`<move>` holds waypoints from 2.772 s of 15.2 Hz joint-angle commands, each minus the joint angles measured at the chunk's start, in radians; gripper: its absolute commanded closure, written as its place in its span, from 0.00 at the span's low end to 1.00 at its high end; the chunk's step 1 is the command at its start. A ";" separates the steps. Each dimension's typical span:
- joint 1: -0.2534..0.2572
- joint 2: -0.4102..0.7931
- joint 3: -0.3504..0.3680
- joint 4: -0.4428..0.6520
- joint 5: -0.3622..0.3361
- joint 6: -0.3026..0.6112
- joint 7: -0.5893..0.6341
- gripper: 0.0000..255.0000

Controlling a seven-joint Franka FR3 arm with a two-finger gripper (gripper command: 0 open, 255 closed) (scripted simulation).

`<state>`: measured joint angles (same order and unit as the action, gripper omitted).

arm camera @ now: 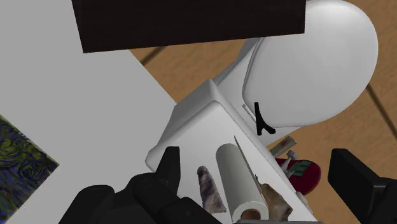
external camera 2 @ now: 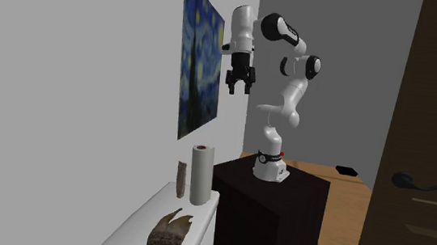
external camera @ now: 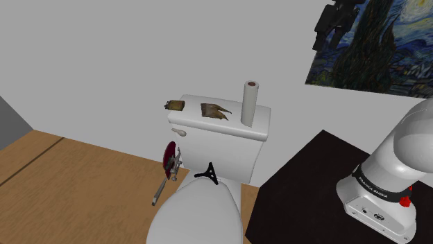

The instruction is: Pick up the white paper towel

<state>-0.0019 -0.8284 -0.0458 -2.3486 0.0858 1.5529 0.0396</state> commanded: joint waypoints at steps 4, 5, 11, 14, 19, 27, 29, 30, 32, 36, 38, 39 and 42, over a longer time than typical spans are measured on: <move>0.011 0.077 0.016 -0.022 -0.003 0.099 -0.010 0.00; 0.014 0.105 0.022 -0.027 -0.004 0.131 -0.012 0.00; 0.032 0.293 0.053 -0.026 -0.016 0.317 -0.025 0.00; 0.038 0.398 0.069 -0.007 -0.026 0.402 -0.028 0.00; 0.046 0.581 0.093 0.052 -0.052 0.525 -0.025 0.00; 0.049 0.670 0.100 0.025 -0.063 0.639 -0.022 0.00; 0.049 0.680 0.100 0.014 -0.063 0.661 -0.022 0.00; 0.049 0.680 0.100 0.014 -0.063 0.661 -0.022 0.00; 0.049 0.680 0.101 0.013 -0.063 0.662 -0.021 1.00; 0.049 0.679 0.100 0.012 -0.063 0.663 -0.022 1.00; 0.049 0.679 0.100 0.011 -0.063 0.663 -0.022 1.00; 0.049 0.679 0.100 0.012 -0.063 0.663 -0.022 1.00; 0.049 0.667 0.100 0.029 -0.063 0.633 -0.022 1.00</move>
<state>0.0469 -0.1572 0.0546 -2.3270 0.0229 2.1986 0.0182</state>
